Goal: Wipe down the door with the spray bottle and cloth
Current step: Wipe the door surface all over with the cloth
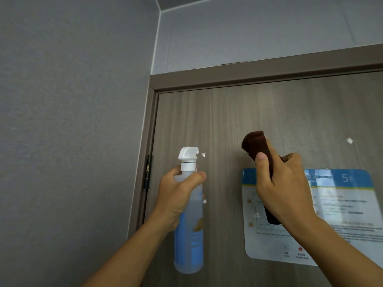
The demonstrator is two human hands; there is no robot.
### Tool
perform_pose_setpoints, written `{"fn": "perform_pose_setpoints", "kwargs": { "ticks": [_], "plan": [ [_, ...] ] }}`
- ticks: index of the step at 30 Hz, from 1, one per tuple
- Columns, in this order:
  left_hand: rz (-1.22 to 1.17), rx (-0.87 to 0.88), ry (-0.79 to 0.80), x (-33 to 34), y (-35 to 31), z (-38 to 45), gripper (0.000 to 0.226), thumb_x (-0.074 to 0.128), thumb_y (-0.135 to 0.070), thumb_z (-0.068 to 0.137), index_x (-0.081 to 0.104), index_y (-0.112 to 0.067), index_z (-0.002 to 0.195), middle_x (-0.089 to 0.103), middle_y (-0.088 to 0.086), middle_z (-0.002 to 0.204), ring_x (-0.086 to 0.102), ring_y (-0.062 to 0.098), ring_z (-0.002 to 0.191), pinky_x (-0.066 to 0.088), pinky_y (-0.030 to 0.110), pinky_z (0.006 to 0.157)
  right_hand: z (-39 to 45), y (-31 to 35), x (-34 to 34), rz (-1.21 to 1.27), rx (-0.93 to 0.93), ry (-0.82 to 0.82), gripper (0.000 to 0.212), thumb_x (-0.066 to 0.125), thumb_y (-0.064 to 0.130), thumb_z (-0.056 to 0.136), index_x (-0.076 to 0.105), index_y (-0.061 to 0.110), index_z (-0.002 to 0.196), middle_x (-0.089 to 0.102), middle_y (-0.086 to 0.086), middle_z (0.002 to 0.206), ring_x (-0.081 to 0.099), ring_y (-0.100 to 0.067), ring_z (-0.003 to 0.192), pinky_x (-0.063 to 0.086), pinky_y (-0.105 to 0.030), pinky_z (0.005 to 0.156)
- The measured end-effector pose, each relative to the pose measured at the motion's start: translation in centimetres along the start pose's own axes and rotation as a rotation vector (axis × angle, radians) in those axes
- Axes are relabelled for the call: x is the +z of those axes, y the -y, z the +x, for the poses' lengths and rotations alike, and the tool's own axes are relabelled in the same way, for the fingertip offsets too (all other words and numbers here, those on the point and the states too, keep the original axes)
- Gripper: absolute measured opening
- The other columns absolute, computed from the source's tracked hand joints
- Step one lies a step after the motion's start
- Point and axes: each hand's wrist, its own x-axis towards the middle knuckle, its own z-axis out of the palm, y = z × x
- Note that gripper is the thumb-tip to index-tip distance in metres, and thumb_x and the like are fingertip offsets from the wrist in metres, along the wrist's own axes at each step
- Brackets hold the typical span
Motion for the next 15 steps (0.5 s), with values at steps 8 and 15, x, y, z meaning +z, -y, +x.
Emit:
{"fn": "perform_pose_setpoints", "kwargs": {
  "ticks": [8,15],
  "plan": [
    [0.019,0.005,0.03,-0.1,-0.7,-0.1,0.04,0.082,-0.025,0.075,0.071,-0.003,0.106,0.069,0.013,0.076,0.068,0.022,0.063,0.06,0.035,0.059,-0.1,-0.3,-0.4,-0.004,-0.037,0.0,0.047,0.031,0.053,0.103,0.057,0.021,0.123,0.04,-0.004,0.094,0.046,-0.01,0.074,0.036,-0.023,0.056],
    [-0.089,-0.093,0.121,-1.2,-1.2,0.1,0.057,0.085,-0.036,0.057,0.071,-0.006,0.104,0.069,0.016,0.078,0.068,0.027,0.061,0.058,0.034,0.058,0.0,0.1,0.0,-0.012,-0.045,-0.024,0.053,0.026,0.061,0.104,0.055,0.024,0.129,0.04,-0.002,0.096,0.048,-0.012,0.075,0.038,-0.024,0.058]
  ]
}}
